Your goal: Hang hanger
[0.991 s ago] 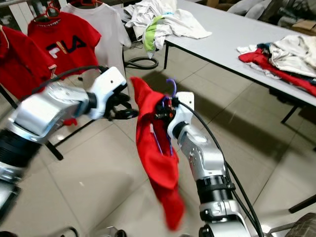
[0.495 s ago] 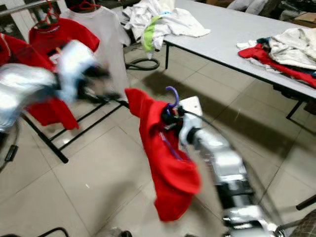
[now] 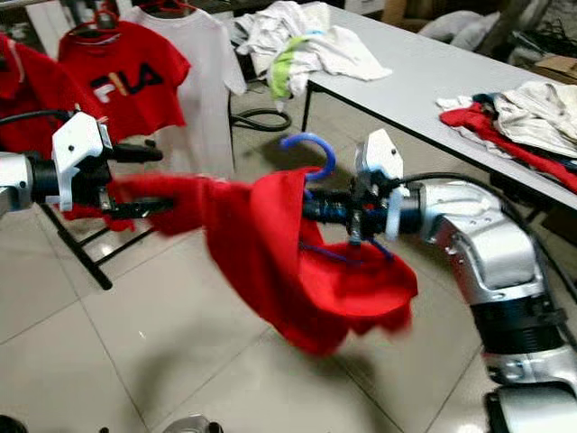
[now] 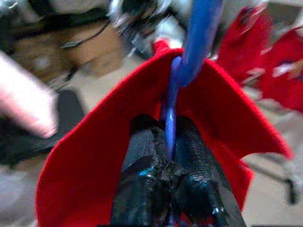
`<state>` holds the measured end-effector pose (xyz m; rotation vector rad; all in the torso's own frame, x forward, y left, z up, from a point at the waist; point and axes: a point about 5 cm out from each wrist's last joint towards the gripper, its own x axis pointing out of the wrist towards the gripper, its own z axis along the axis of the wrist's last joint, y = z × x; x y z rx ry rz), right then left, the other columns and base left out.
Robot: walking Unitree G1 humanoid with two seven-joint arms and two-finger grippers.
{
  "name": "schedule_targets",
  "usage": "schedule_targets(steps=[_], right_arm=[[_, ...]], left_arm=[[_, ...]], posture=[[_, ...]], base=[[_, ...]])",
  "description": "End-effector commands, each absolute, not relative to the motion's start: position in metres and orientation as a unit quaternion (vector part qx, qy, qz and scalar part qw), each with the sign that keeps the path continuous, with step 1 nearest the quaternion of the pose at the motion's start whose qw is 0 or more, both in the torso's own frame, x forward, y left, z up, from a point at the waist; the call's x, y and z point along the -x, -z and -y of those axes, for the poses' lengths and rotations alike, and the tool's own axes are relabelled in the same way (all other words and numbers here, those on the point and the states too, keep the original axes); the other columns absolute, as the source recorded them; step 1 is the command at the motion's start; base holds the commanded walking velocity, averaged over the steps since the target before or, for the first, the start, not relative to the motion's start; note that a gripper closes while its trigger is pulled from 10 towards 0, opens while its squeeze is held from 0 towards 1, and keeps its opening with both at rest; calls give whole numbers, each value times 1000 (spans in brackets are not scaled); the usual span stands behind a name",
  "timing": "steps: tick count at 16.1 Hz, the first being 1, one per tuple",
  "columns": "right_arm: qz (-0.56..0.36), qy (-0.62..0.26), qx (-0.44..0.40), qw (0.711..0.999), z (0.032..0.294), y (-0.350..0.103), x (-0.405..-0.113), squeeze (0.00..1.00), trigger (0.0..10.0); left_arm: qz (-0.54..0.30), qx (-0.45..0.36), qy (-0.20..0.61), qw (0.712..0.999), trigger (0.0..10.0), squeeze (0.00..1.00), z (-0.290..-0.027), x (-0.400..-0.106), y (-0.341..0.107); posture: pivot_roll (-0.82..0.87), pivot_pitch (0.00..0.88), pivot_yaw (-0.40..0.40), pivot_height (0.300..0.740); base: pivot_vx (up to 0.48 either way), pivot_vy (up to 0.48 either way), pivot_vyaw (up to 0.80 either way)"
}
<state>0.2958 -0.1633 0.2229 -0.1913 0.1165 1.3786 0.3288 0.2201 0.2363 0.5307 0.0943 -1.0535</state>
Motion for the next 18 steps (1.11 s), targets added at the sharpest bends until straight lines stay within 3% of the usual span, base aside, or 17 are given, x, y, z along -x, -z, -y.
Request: schedule_targets(steps=[1, 4, 5, 10, 18], right_arm=[[-56, -649, 96, 753, 164, -229, -295, 0, 0], [-80, -670, 106, 730, 171, -233, -295, 0, 0], [-82, -672, 105, 728, 171, -233, -295, 0, 0], [-88, -690, 92, 712, 173, -236, -293, 0, 0], [-95, -691, 75, 713, 177, -234, -291, 0, 0]], left_arm=[[-28, -239, 513, 824, 10000, 0, -215, -328, -243], [-66, -227, 568, 788, 10000, 0, -205, -323, -228], [-76, -225, 574, 784, 0, 0, -206, -322, -225], [-112, -207, 603, 763, 0, 0, -215, -315, -206], [-131, -175, 628, 747, 0, 0, -213, -311, -204]], posture=[[-37, 0, -10, 740], [-43, 0, -15, 740], [-45, 0, -18, 740], [-38, 0, -19, 740], [-44, 0, 2, 740]], base=[[0, 0, 0], [0, 0, 0], [0, 0, 0], [0, 0, 0], [0, 0, 0]])
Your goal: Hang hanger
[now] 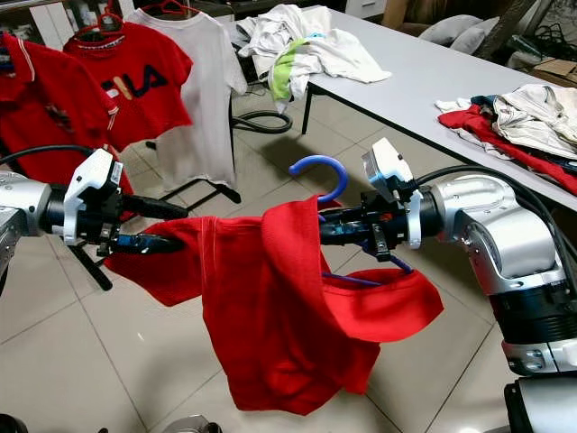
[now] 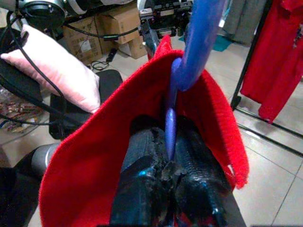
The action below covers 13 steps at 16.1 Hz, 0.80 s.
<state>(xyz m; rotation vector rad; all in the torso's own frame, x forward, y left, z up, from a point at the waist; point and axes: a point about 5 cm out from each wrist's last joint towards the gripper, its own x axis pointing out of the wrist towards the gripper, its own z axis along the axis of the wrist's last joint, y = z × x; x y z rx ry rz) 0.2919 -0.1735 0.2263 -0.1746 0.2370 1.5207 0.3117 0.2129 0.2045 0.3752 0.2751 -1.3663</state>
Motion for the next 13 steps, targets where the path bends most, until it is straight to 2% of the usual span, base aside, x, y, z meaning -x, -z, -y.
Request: schedule_targets(steps=[1, 13], right_arm=[[-95, -692, 74, 712, 177, -234, -291, 0, 0], [-106, -702, 68, 701, 178, -232, -288, 0, 0]], left_arm=[[-133, -176, 626, 748, 0, 0, -214, -311, -203], [-173, -189, 603, 756, 0, 0, -231, -311, -193]], posture=[[-44, 0, 2, 740], [-41, 0, 5, 740]], base=[[0, 0, 0], [0, 0, 0]])
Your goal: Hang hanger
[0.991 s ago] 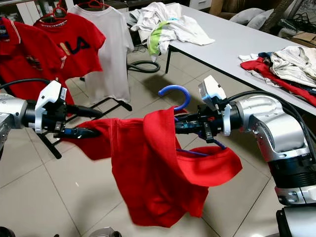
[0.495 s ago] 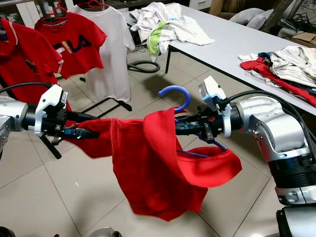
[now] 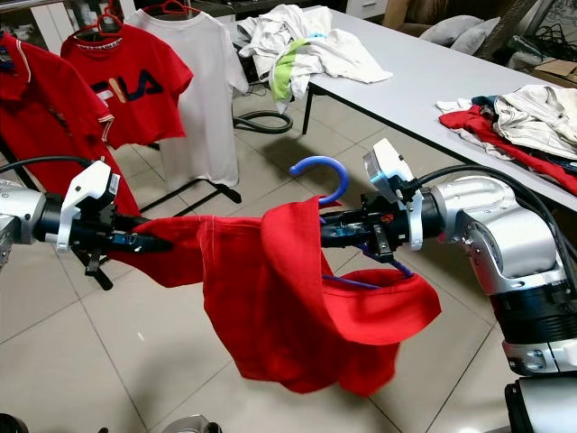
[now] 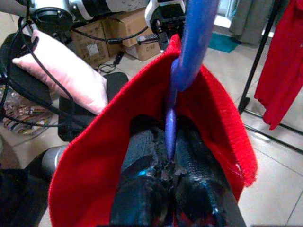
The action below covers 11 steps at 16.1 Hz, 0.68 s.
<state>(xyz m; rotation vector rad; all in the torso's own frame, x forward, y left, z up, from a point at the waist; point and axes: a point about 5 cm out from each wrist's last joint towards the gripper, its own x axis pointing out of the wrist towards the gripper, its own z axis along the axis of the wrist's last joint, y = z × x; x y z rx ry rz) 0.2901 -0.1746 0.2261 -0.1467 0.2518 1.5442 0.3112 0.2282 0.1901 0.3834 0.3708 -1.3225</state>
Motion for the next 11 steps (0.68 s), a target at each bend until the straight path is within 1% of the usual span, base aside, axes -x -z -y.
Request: schedule_targets(steps=[1, 6, 9, 11], right_arm=[[-107, -702, 68, 701, 178, -231, -287, 0, 0], [-108, -703, 68, 700, 178, -230, -287, 0, 0], [-108, -702, 69, 700, 179, -231, -288, 0, 0], [-106, -691, 73, 711, 181, -231, -291, 0, 0]], left_arm=[[-173, -188, 602, 756, 0, 0, -232, -311, -193], [-164, -188, 589, 769, 0, 0, -241, -313, -194], [-168, -180, 586, 772, 0, 0, -243, -313, -192], [-174, -165, 575, 783, 0, 0, -251, -310, -188]], posture=[[-41, 0, 5, 740], [-41, 0, 0, 740], [-40, 0, -1, 740], [-39, 0, 0, 740]], base=[[0, 0, 0], [0, 0, 0], [0, 0, 0], [0, 0, 0]])
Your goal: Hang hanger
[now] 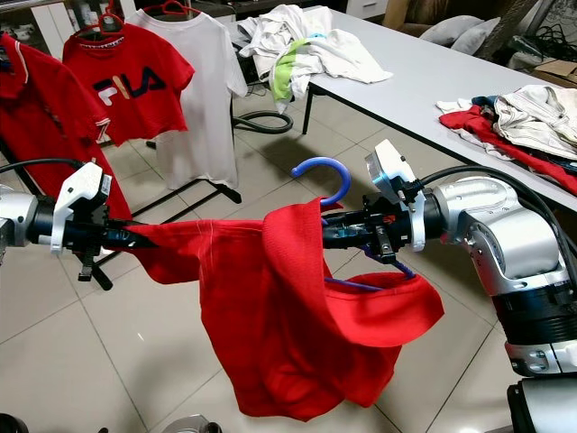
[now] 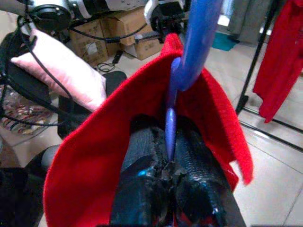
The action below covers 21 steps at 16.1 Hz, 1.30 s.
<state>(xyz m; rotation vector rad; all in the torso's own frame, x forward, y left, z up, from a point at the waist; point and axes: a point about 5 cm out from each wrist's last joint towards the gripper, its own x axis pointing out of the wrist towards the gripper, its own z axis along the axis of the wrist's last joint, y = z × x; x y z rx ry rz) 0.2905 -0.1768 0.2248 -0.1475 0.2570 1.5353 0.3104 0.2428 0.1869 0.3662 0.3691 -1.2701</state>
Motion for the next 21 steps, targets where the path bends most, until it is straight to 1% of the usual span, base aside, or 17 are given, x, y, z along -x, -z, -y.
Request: schedule_targets(steps=[1, 2, 4, 6, 7, 9, 10, 12, 17, 21], right_arm=[[-103, -682, 78, 720, 183, -231, -293, 0, 0], [-101, -677, 79, 725, 184, -231, -294, 0, 0], [-95, -663, 79, 738, 188, -231, -297, 0, 0], [-90, -654, 77, 747, 194, -235, -300, 0, 0], [-90, -654, 76, 748, 194, -235, -300, 0, 0], [-89, -653, 75, 748, 196, -237, -301, 0, 0], [-88, -653, 75, 748, 196, -237, -301, 0, 0], [-88, -653, 75, 749, 198, -238, -302, 0, 0], [-87, -649, 75, 752, 201, -240, -304, 0, 0], [-87, -649, 75, 752, 202, -240, -304, 0, 0]], left_arm=[[-176, -155, 569, 788, 0, 0, -255, -307, -186], [-175, -149, 564, 793, 0, 0, -258, -306, -186], [-173, -136, 539, 813, 0, 0, -270, -302, -184], [-182, -126, 499, 838, 0, 0, -291, -294, -180], [-184, -125, 492, 842, 0, 0, -295, -293, -178], [-198, -131, 448, 862, 0, 0, -314, -290, -170], [-201, -135, 438, 866, 0, 0, -317, -289, -168], [-227, -143, 404, 874, 0, 0, -335, -281, -161], [-238, -151, 362, 889, 0, 0, -356, -276, -161], [-257, -158, 336, 892, 0, 0, -368, -270, -156]], posture=[[-39, 0, 1, 740], [-39, 0, 1, 740], [-36, 0, 2, 740], [-30, 0, -2, 740], [-30, 0, -2, 740], [-27, 0, -6, 740], [-27, 0, -6, 740], [-28, 0, -7, 740], [-27, 0, -11, 740], [-27, 0, -11, 740]], base=[[0, 0, 0], [0, 0, 0], [0, 0, 0], [0, 0, 0], [0, 0, 0], [0, 0, 0], [0, 0, 0], [0, 0, 0], [0, 0, 0], [0, 0, 0]])
